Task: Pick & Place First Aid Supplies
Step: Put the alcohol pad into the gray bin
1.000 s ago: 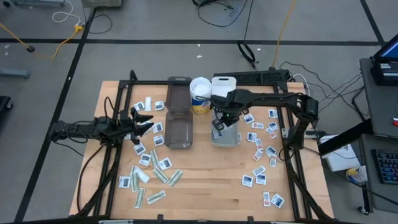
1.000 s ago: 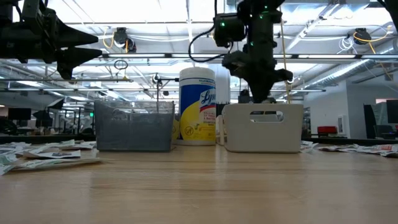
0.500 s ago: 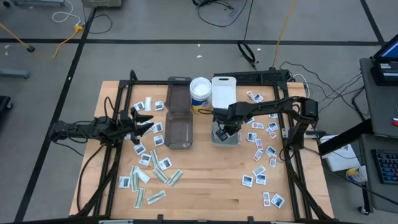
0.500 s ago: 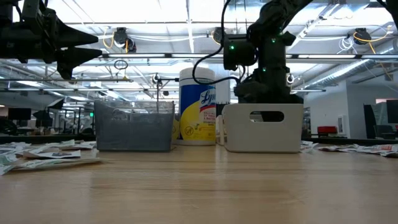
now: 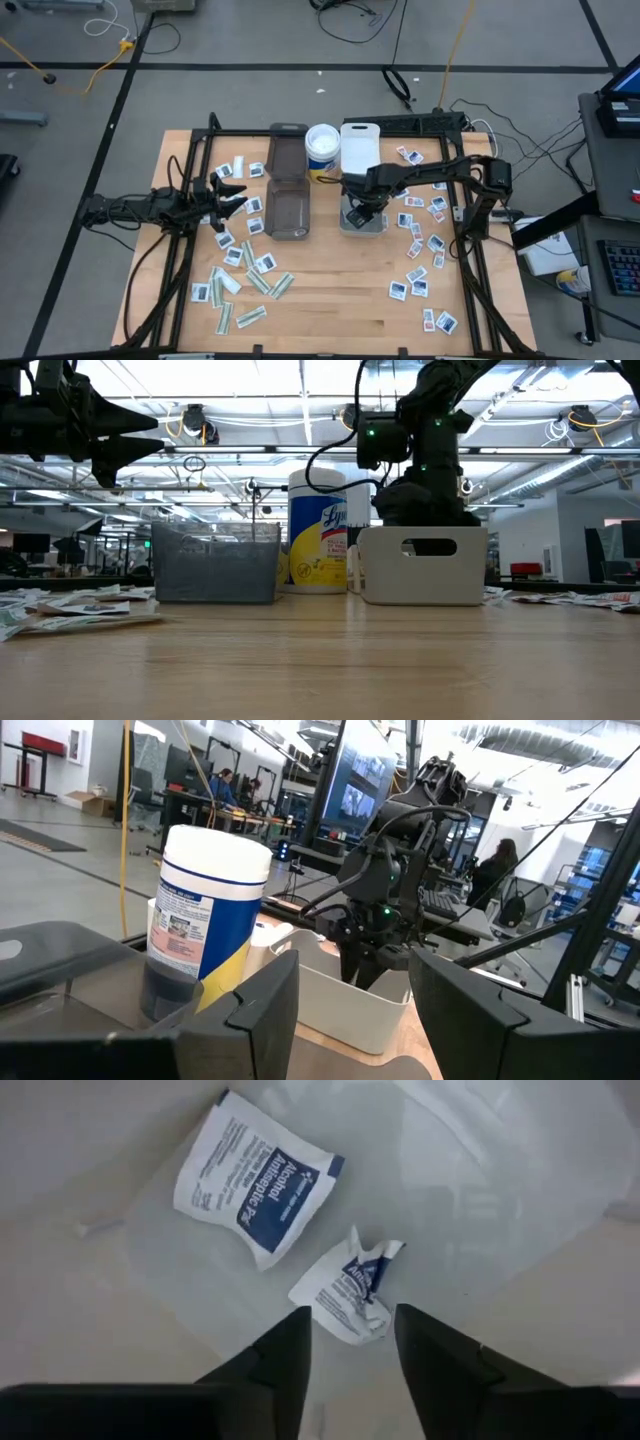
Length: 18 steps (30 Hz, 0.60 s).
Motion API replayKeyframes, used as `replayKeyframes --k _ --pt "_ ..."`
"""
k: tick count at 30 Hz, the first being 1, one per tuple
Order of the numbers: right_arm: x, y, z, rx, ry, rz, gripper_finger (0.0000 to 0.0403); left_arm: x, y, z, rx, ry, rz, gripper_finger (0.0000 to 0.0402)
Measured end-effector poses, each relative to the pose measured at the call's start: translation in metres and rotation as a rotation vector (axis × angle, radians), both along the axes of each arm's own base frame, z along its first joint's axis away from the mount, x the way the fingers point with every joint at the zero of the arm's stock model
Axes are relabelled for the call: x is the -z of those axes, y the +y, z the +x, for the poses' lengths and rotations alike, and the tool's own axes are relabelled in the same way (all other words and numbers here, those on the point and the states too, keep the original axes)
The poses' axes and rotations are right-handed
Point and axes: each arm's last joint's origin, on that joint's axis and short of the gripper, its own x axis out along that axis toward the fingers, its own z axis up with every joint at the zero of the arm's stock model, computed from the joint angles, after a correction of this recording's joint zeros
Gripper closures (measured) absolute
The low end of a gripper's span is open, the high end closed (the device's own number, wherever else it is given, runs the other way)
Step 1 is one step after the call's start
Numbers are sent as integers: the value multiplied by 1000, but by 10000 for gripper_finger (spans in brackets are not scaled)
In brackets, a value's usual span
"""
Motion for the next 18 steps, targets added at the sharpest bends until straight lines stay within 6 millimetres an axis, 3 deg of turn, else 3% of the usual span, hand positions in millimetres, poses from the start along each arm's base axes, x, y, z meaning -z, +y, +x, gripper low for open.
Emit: replayKeyframes --k 8,18 --pt "-28 -4 7 -231 -30 43 246 0 0 0 0 0 0 206" --pt "-59 -12 -4 -333 -18 46 245 0 0 0 0 0 0 206"
